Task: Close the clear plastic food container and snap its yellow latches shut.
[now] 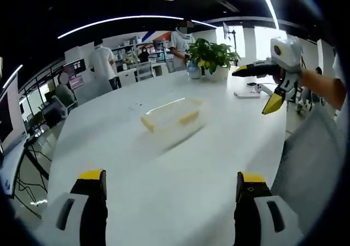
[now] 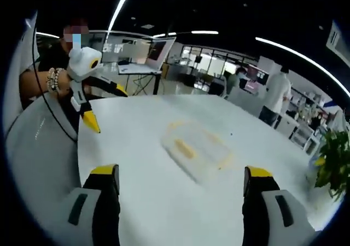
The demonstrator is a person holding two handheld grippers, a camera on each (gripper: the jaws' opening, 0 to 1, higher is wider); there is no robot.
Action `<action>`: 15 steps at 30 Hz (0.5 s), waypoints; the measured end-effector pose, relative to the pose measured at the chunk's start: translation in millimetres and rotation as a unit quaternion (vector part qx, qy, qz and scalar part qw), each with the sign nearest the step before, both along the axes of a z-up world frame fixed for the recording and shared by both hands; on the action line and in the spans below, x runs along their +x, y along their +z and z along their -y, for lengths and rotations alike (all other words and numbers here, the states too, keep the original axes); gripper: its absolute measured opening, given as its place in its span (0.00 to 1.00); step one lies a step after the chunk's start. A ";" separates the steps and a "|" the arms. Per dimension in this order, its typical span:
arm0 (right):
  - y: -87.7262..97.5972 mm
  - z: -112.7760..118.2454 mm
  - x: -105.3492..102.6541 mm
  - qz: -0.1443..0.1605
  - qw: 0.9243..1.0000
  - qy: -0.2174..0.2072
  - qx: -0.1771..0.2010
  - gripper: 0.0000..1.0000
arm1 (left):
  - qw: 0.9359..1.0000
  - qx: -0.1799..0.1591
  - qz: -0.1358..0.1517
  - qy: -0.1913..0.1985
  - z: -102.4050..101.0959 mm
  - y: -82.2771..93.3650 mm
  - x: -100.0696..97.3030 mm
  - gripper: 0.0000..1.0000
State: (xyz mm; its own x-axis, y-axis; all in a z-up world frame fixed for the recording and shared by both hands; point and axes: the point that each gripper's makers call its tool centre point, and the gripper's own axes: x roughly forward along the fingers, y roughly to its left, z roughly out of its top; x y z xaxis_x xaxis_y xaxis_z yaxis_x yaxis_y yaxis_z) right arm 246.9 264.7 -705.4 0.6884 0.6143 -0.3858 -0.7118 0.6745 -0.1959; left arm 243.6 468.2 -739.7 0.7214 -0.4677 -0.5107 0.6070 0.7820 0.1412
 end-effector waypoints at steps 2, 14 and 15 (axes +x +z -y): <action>-0.6 1.5 -2.6 0.007 1.000 -0.011 0.008 0.96 | 1.000 -0.001 -0.003 0.001 1.4 -2.4 -1.7 0.97; -5.4 21.5 -3.9 0.030 0.996 -0.072 0.035 0.89 | 1.000 -0.009 0.010 -0.015 12.7 -5.3 -2.8 0.95; -9.2 22.3 -3.6 0.025 0.997 -0.071 0.031 0.89 | 1.000 -0.008 0.010 -0.017 12.6 -6.5 -2.3 0.95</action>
State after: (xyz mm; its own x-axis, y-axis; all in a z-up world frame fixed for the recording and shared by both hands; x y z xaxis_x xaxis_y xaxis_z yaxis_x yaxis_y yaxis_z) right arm 243.3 242.4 -714.6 0.7877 0.5307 -0.3128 -0.5982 0.7802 -0.1827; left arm 241.3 455.6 -746.2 0.7158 -0.4993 -0.4882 0.6296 0.7638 0.1420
